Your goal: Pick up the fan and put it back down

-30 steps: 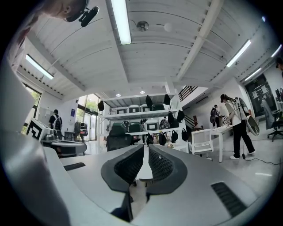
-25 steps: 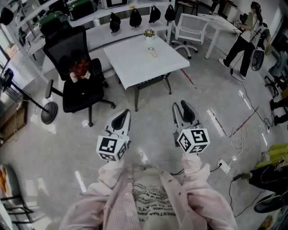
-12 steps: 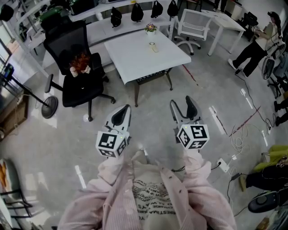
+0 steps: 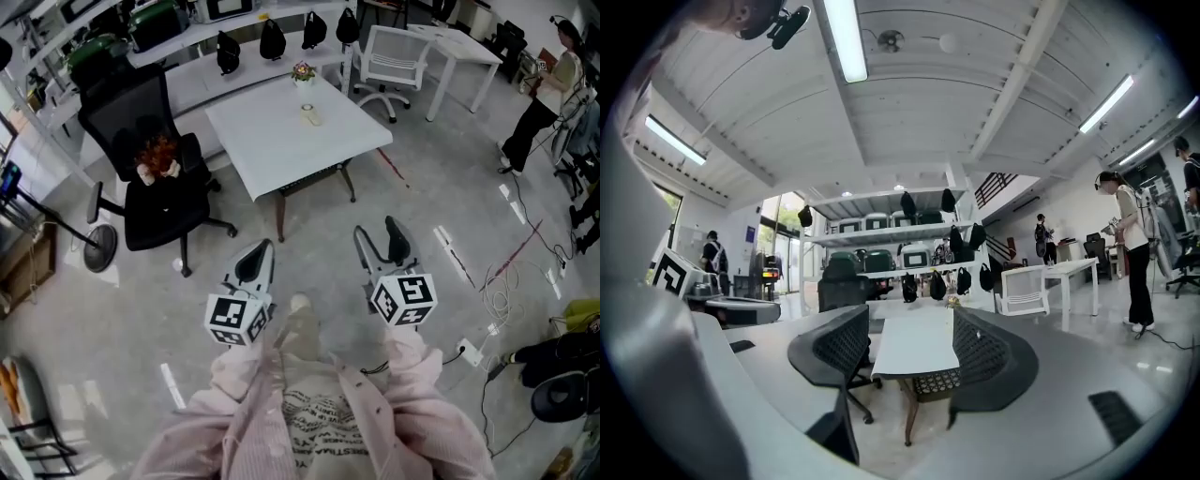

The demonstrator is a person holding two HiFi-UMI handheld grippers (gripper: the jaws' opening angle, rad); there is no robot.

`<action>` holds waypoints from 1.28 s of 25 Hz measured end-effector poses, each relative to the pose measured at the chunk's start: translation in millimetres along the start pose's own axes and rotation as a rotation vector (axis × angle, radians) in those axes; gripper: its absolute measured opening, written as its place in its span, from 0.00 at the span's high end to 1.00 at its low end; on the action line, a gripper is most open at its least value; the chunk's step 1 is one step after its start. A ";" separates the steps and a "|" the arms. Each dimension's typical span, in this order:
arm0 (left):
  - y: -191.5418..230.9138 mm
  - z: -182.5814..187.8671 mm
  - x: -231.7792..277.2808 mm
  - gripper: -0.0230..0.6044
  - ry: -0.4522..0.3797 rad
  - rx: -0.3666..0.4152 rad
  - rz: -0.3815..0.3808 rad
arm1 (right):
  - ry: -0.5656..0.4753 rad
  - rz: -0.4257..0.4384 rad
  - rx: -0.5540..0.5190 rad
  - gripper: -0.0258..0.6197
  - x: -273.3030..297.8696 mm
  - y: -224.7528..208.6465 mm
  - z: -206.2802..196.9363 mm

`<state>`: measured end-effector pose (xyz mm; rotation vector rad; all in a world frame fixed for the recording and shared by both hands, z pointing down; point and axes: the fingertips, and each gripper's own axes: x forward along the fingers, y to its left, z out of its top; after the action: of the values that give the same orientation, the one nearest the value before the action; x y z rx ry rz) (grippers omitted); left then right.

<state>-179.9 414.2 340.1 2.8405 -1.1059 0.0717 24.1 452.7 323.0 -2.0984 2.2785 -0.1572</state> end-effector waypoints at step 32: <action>175.3 0.5 231.7 0.96 0.066 -0.086 -0.006 | 0.131 0.043 0.005 0.58 285.2 -61.7 -16.4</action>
<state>-128.0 129.9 369.7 2.7448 -1.0604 0.1132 59.7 164.6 356.7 -2.0934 2.3904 -0.3081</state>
